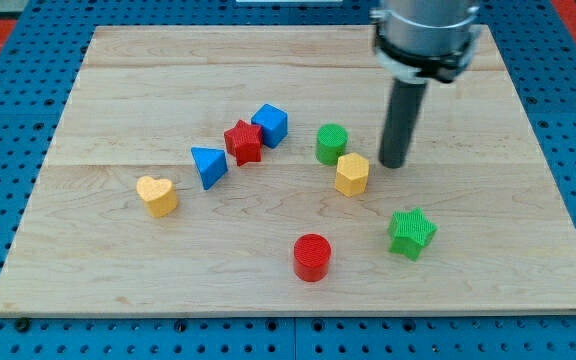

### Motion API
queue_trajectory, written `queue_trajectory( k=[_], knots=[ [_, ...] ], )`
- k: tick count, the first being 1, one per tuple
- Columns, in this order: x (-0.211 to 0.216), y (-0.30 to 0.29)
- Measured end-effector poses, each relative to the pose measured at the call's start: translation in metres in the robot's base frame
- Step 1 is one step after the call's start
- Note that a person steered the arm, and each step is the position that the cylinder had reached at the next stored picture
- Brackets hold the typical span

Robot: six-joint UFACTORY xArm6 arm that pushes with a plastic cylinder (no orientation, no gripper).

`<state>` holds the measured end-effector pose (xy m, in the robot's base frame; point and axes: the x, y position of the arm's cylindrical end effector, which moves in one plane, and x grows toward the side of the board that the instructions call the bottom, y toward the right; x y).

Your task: Slide the green star to the yellow hexagon

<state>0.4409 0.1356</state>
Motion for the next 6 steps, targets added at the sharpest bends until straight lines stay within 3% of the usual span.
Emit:
queue_trajectory(
  k=[2,4,6],
  knots=[
    [0.102,0.060],
    [0.118,-0.013],
    [0.108,-0.042]
  ],
)
